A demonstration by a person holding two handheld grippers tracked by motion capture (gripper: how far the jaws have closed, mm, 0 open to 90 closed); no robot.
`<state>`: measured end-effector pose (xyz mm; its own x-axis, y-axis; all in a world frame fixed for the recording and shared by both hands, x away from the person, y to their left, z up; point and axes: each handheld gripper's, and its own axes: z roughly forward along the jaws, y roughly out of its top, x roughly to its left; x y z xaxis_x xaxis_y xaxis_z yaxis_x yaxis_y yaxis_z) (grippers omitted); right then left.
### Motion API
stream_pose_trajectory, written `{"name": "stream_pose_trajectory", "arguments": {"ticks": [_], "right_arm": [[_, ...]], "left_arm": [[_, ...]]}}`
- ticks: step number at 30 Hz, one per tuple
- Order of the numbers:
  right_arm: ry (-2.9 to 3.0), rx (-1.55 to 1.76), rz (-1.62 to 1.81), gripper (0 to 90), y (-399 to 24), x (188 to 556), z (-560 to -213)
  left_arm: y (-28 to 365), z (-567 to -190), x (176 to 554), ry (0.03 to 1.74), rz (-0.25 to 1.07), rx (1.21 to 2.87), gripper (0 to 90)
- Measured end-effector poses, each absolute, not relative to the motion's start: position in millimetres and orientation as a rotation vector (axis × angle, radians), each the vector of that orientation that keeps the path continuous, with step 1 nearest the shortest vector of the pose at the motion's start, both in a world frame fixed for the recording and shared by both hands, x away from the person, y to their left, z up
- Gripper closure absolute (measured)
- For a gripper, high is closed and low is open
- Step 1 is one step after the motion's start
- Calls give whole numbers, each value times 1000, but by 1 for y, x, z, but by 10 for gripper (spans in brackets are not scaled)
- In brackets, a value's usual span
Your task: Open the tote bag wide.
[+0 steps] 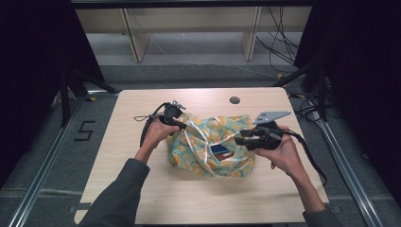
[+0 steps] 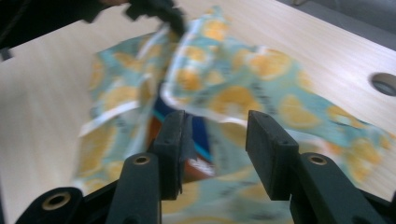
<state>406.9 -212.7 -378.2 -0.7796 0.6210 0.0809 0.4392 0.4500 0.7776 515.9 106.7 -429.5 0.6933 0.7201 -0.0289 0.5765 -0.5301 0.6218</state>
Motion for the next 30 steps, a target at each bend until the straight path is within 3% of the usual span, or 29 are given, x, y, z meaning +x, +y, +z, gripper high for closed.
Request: {"name": "stream_pose_trajectory", "arguments": {"ticks": [11, 15, 19, 21, 25, 30], "right_arm": [[2656, 776, 1227, 566, -164, 386, -403], [2666, 872, 1216, 486, -151, 388, -413], [2655, 950, 1200, 483, -138, 399, -426], [2672, 963, 1202, 560, -134, 404, -431], [2728, 898, 1280, 867, -128, 405, -439], [2773, 797, 1353, 900, -124, 387, -438]], "left_arm": [[106, -424, 513, 978, 306, 2283, 893], [105, -421, 511, 963, 310, 2280, 892], [103, -419, 508, 950, 304, 2282, 892], [102, -417, 507, 940, 294, 2289, 892], [100, -416, 507, 932, 290, 2290, 891], [97, -419, 511, 951, 291, 2283, 891]]}}
